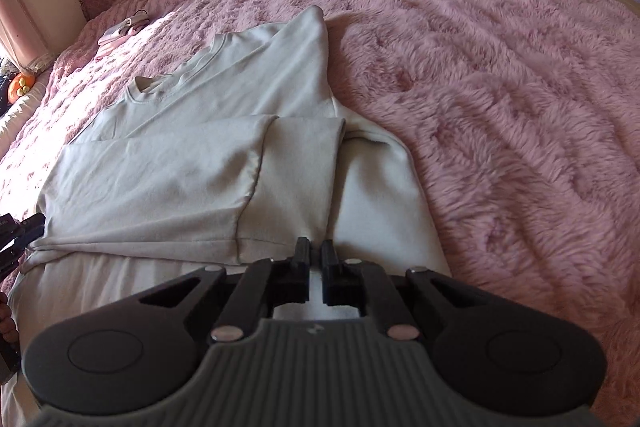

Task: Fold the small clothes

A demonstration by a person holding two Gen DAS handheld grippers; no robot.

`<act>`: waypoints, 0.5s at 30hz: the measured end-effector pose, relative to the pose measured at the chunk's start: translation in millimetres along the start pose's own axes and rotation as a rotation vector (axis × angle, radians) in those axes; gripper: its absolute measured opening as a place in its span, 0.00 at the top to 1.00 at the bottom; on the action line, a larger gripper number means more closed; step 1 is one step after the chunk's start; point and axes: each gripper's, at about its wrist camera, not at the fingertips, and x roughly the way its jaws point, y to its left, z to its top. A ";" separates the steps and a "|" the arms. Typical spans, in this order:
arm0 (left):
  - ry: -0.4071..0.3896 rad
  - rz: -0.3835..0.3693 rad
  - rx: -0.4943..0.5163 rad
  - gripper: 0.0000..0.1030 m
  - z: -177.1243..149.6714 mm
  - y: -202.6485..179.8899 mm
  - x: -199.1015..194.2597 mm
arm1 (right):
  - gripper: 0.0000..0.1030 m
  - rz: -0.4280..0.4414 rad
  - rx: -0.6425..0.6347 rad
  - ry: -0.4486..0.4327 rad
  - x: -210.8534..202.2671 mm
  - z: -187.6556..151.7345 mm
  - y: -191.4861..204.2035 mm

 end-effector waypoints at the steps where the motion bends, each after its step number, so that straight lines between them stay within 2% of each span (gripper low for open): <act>1: 0.012 -0.004 -0.007 0.78 0.0 2.1 1.9 | 1.00 0.003 0.015 0.002 2.9 -1.9 -1.9; 3: 0.035 -0.018 -0.009 0.78 4.1 2.4 1.3 | 1.00 0.009 0.055 0.006 4.5 -0.8 -5.3; 6: 0.052 -0.001 0.042 0.73 17.2 -9.1 -13.9 | 0.91 0.039 0.116 0.007 -3.9 6.0 -8.9; 8: 0.026 -0.005 0.067 0.55 24.5 -17.5 -36.7 | 0.80 0.065 0.130 -0.018 -18.5 10.0 -9.9; 9: 0.016 -0.016 0.067 0.50 26.6 -19.9 -49.4 | 0.76 0.080 0.131 -0.026 -24.5 11.0 -10.3; 12: 0.012 -0.061 0.072 0.41 27.2 -24.4 -89.5 | 0.75 0.141 0.093 -0.045 -53.3 13.5 -8.8; 15: 0.036 -0.090 0.087 0.33 16.4 -25.0 -133.2 | 0.62 0.199 0.008 -0.049 -85.6 11.0 -9.7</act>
